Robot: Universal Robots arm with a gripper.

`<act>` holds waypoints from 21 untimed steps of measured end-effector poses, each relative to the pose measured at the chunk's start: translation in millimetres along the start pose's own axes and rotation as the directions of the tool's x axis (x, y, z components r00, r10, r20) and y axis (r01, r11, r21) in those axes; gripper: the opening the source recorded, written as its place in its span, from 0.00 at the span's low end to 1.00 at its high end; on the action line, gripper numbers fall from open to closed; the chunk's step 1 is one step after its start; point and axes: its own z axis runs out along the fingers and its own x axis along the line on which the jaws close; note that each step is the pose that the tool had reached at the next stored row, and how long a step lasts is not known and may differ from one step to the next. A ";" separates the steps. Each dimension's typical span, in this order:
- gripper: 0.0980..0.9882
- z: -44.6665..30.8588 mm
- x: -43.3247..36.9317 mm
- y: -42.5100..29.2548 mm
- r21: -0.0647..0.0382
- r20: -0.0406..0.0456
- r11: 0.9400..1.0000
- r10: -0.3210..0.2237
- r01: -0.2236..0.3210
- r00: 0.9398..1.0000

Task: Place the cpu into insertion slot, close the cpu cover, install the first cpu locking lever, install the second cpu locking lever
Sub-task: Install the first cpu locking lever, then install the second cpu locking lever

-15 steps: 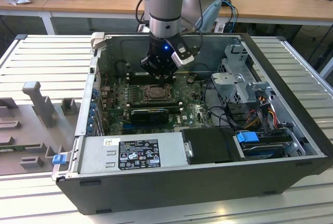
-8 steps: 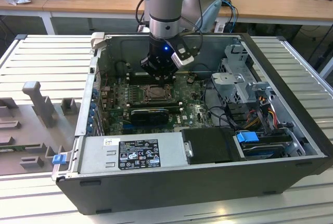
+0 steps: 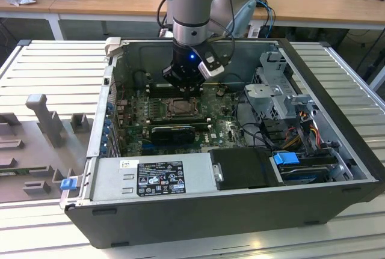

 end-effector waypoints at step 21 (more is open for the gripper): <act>0.01 -24.4 0.1 -5.9 0.002 -0.001 1.000 0.000 0.000 1.000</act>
